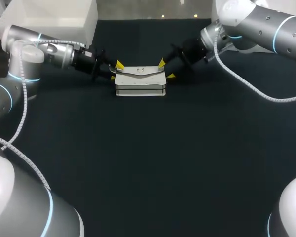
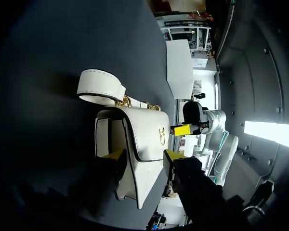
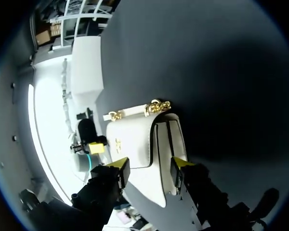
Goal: Pick up the bag, open it, inspect its contents, close it, and place it on the opposite side
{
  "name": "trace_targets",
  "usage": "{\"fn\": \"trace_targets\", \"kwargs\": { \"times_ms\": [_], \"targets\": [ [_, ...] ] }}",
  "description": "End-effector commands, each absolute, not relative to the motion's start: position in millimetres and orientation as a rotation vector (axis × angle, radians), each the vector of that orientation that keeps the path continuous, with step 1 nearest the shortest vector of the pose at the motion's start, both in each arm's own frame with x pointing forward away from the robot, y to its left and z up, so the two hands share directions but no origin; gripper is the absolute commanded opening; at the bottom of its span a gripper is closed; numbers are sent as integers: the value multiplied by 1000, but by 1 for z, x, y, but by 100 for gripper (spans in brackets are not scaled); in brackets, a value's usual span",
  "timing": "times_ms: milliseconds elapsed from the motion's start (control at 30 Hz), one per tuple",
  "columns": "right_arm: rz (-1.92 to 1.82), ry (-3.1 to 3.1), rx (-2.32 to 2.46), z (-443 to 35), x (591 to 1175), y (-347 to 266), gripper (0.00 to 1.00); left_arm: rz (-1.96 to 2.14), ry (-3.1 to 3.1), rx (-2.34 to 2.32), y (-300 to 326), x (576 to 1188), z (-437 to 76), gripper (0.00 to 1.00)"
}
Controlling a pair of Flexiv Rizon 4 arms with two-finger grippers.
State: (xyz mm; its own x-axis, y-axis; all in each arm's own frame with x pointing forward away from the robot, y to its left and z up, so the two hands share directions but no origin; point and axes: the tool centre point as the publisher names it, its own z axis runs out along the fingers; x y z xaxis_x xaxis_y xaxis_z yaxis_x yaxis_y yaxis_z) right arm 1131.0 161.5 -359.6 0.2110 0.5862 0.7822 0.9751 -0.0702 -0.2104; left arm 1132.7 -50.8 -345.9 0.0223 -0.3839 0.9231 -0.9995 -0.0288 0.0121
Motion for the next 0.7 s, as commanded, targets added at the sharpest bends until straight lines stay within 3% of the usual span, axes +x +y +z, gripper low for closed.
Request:
{"fn": "trace_targets", "kwargs": {
  "times_ms": [33, 500, 600, 633, 667, 700],
  "targets": [
    [-651, -1460, -1732, -366, 1140, 167, 48, 1012, -1463, 1521, -51, 1133, -347, 51],
    [-639, -1402, -1750, -381, 1142, 175, 46, 1006, -1427, 1547, -53, 1139, -361, 45],
    [-643, -1394, -1751, -382, 1142, 174, 38, 1003, -1425, 1547, -53, 1139, -361, 25],
    [-645, -1391, -1752, -382, 1141, 173, 33, 1002, -1425, 1547, -53, 1139, -362, 12],
    [-650, -1389, -1752, -381, 1141, 173, 24, 1002, -1424, 1547, -53, 1139, -362, 0],
    [-652, -1388, -1753, -380, 1141, 173, 0, 1001, -1424, 1547, -53, 1139, -362, 0]
  ]
}}
